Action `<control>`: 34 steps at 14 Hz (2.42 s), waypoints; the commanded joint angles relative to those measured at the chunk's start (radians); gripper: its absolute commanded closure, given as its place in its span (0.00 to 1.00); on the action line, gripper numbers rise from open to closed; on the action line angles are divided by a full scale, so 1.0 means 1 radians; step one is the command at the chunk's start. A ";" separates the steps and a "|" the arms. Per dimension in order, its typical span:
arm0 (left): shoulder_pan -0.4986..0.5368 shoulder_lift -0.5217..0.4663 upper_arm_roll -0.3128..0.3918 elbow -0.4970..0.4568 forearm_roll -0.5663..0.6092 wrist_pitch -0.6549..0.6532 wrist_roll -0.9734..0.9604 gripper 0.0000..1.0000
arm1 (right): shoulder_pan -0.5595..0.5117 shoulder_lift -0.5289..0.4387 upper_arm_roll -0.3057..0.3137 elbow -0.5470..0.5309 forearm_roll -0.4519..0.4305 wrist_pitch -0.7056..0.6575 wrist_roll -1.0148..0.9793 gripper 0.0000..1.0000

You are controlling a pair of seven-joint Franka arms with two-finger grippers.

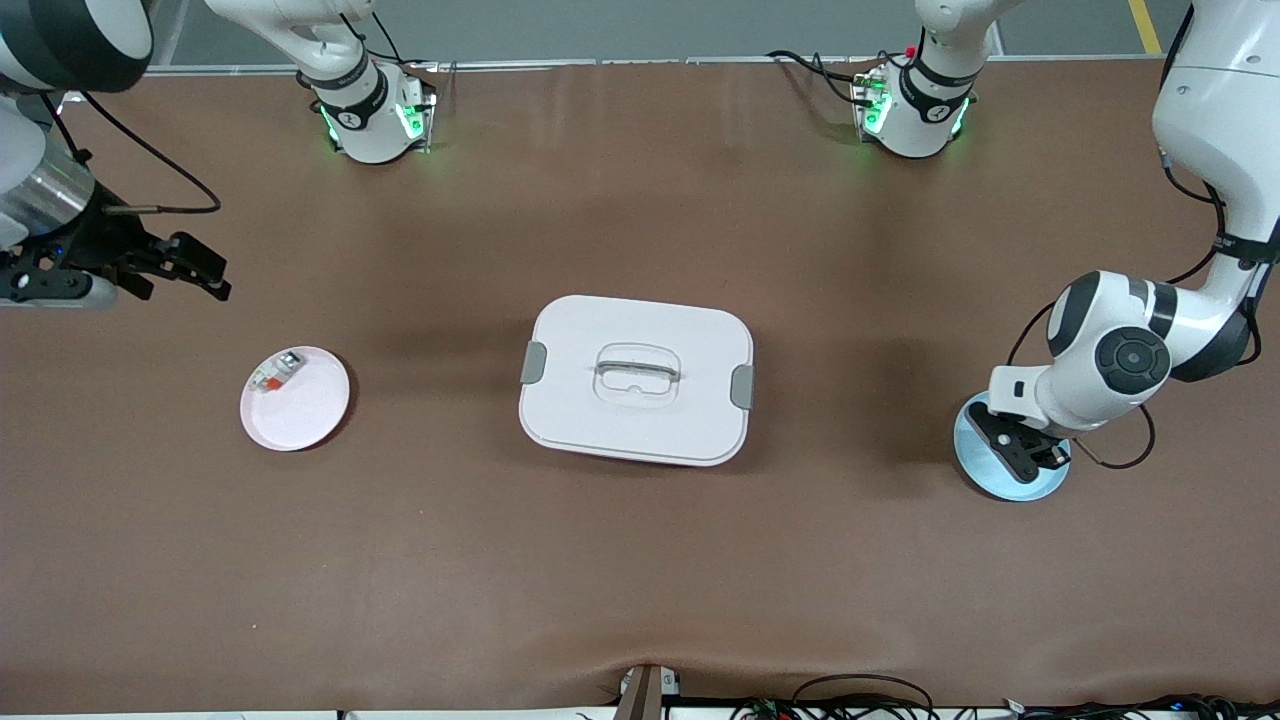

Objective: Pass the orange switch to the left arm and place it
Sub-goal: 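Lower the switch onto the blue plate with the left gripper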

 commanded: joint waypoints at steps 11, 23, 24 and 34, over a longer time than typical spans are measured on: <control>0.025 0.098 -0.002 0.014 0.189 0.062 0.181 0.85 | -0.027 0.003 0.018 0.203 -0.038 -0.162 0.015 0.00; 0.045 0.012 -0.016 0.032 -0.016 0.047 0.153 0.00 | -0.019 0.003 -0.017 0.233 -0.023 -0.222 0.015 0.00; 0.045 -0.003 -0.016 0.040 -0.066 0.036 0.142 0.00 | -0.019 0.003 -0.016 0.233 -0.023 -0.223 0.017 0.00; 0.038 -0.054 -0.235 0.342 -0.257 -0.332 -0.481 0.00 | -0.015 0.013 -0.011 0.255 -0.021 -0.226 0.014 0.00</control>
